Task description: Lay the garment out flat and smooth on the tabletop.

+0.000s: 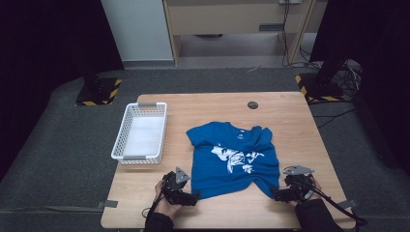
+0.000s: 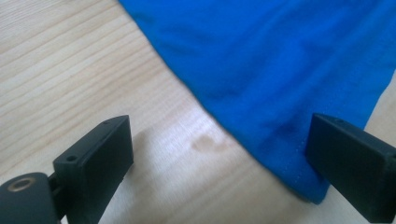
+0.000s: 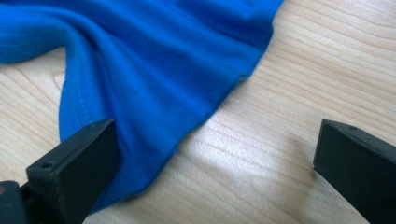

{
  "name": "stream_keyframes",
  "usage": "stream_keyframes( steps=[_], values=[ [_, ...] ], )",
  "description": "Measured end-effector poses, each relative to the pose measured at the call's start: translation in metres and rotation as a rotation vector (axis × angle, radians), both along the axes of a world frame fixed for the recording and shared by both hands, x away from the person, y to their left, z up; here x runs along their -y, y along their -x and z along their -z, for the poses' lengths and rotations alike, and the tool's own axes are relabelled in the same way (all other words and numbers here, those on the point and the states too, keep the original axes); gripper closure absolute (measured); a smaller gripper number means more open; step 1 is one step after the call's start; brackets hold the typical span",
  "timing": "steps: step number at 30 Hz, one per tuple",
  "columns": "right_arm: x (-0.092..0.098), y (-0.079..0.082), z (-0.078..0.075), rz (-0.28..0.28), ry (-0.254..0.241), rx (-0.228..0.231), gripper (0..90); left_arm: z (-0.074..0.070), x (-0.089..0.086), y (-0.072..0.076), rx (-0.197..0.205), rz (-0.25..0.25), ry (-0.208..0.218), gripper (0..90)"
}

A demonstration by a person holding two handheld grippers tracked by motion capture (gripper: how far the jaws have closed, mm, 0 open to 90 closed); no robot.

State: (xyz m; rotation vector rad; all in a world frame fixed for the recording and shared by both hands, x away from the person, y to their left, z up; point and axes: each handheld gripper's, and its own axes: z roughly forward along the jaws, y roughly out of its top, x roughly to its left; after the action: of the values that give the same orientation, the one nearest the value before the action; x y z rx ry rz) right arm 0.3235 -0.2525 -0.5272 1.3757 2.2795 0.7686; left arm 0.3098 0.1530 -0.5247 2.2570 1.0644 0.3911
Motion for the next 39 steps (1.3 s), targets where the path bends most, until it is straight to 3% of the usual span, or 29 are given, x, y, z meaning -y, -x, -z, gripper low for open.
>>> stream_keyframes(
  steps=[9,18,23,31,39],
  values=[
    [0.011,0.009,0.0,-0.004,-0.007,-0.02,0.6,-0.003,0.0,0.012,-0.002,0.038,-0.037,8.0],
    [0.013,0.023,-0.005,-0.056,0.046,-0.033,0.6,-0.003,-0.006,0.017,-0.059,0.054,-0.014,8.0],
    [0.017,0.026,-0.005,-0.067,0.034,-0.068,0.5,-0.003,-0.007,0.019,-0.06,0.061,-0.014,8.0],
    [0.018,0.03,-0.008,-0.083,0.071,-0.068,0.6,-0.004,-0.01,0.023,-0.063,0.073,-0.016,8.4],
    [0.019,0.034,-0.007,-0.099,0.056,-0.087,0.6,-0.004,-0.011,0.021,-0.066,0.087,-0.016,7.9]
  ],
)
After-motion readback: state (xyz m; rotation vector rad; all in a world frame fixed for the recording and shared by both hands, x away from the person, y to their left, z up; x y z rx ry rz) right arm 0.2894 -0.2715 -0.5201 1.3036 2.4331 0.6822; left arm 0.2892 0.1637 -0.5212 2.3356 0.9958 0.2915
